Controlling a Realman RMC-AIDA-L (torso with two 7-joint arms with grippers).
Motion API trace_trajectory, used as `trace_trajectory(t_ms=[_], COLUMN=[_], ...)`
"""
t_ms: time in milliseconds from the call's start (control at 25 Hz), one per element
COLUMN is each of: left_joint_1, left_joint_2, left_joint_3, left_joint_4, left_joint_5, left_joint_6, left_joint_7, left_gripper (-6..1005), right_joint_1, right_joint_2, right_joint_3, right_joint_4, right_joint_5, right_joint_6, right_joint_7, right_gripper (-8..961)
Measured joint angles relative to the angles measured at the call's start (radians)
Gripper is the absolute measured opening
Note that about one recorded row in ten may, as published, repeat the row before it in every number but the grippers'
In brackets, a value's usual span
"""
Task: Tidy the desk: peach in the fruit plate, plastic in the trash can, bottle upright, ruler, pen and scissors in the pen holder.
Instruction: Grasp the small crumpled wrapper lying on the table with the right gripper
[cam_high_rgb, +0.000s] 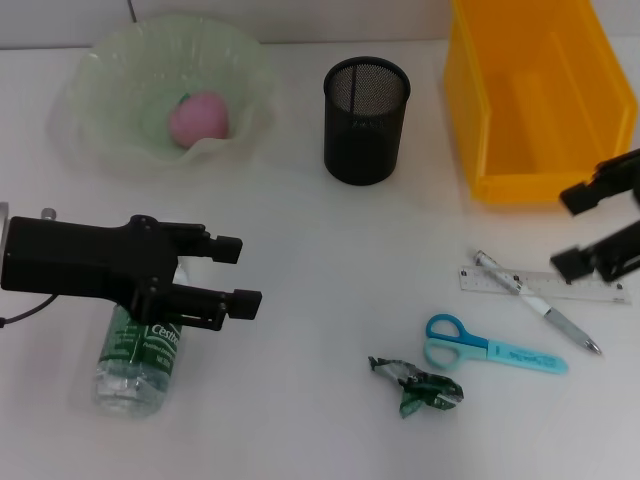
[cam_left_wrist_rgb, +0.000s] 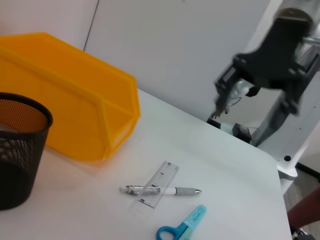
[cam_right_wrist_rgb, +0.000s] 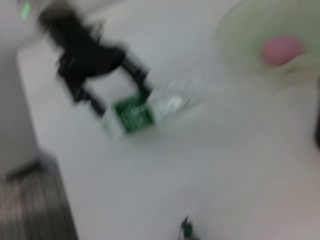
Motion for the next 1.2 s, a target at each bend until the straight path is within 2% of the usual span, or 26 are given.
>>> trace_trajectory(t_ms=[40, 80, 120, 160, 280, 320, 400, 440, 480, 840, 1040, 1200], left_joint_1=[0.001, 0.001, 0.001, 0.001, -0.002, -0.006, -0.011, -0.015, -0.016, -0.029, -0.029, -0.027], left_joint_2=[0.0, 0.0, 0.0, 0.0, 0.001, 0.002, 0.004, 0.008, 0.008, 0.009, 0.012, 0.012], left_joint_3=[-0.009, -0.009, -0.012, -0.015, -0.016, -0.016, -0.016, -0.016, -0.017, -0.018, -0.018, -0.018], left_joint_4=[-0.002, -0.002, -0.003, -0.005, -0.016, -0.027, -0.041, -0.06, -0.062, -0.105, -0.116, -0.117], left_joint_5=[0.001, 0.001, 0.001, 0.001, 0.001, 0.003, 0.005, 0.007, 0.007, 0.009, 0.009, 0.009], left_joint_6=[0.001, 0.001, 0.0, 0.0, -0.001, -0.002, -0.004, -0.008, -0.009, -0.032, -0.035, -0.035], left_joint_7=[0.001, 0.001, 0.001, 0.002, 0.005, 0.006, 0.008, 0.011, 0.012, 0.035, 0.036, 0.037], left_gripper=[804, 803, 803, 803, 802, 802, 801, 801, 801, 800, 800, 800], right_joint_1=[0.044, 0.068, 0.068, 0.086, 0.136, 0.144, 0.15, 0.154, 0.155, 0.158, 0.147, 0.145], right_joint_2=[0.013, 0.026, 0.026, 0.04, 0.098, 0.106, 0.109, 0.109, 0.109, 0.111, 0.111, 0.111], right_joint_3=[-0.117, -0.172, -0.172, -0.209, -0.316, -0.363, -0.464, -0.557, -0.589, -0.774, -0.864, -0.901], right_joint_4=[-0.06, -0.068, -0.068, -0.068, -0.021, 0.011, 0.07, 0.118, 0.136, 0.243, 0.259, 0.27], right_joint_5=[-0.054, -0.094, -0.094, -0.136, -0.269, -0.286, -0.289, -0.283, -0.283, -0.223, -0.216, -0.218], right_joint_6=[-0.033, -0.034, -0.034, -0.033, 0.012, 0.044, 0.11, 0.178, 0.2, 0.344, 0.407, 0.443], right_joint_7=[0.038, 0.051, 0.051, 0.059, 0.056, 0.059, 0.085, 0.114, 0.123, 0.206, 0.245, 0.271], right_gripper=[812, 811, 811, 811, 810, 810, 810, 809, 809, 807, 806, 805])
